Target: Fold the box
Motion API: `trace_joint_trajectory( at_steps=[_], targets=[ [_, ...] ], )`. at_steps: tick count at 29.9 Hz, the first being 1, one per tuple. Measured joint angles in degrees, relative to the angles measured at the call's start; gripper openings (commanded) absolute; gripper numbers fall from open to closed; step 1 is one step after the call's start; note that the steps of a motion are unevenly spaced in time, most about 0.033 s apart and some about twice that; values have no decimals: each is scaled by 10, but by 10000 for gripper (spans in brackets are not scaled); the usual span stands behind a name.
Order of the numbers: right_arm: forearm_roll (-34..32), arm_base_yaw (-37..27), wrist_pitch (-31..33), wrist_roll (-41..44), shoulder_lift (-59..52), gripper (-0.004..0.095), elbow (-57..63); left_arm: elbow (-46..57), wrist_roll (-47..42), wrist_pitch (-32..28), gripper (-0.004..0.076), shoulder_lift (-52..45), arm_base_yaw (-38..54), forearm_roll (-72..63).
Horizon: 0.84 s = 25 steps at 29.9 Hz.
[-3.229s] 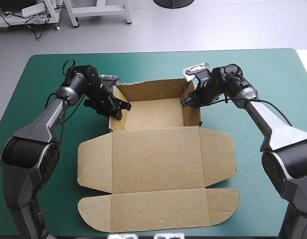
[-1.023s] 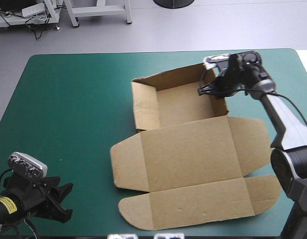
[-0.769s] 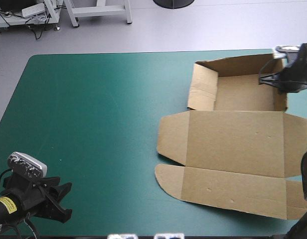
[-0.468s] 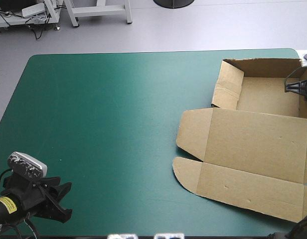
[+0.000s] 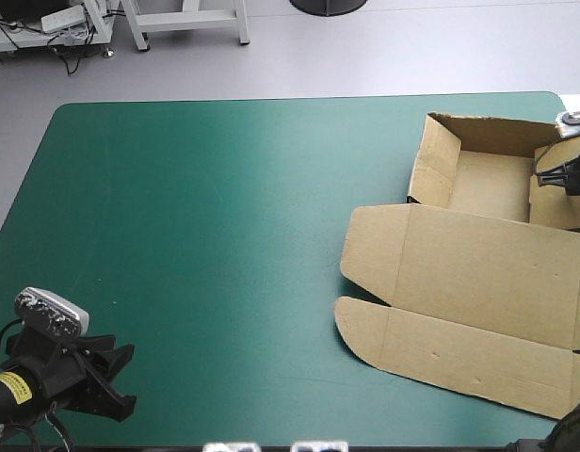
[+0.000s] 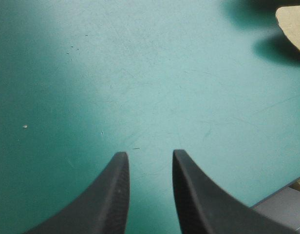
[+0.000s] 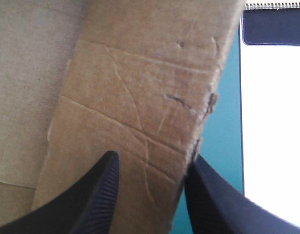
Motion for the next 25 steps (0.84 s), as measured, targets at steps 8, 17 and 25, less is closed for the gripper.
trace_joint_trajectory(
  at_steps=[8,17,25],
  targets=[
    [-25,0,41,-2,-2,412,1,0,2,0,201,0,0,1],
    [35,0,106,12,-75,95,-48,0,71,0,151,0,0,11],
    [197,0,139,21,-245,-13,-31,0,101,-6,-10,0,0,18]
  ],
)
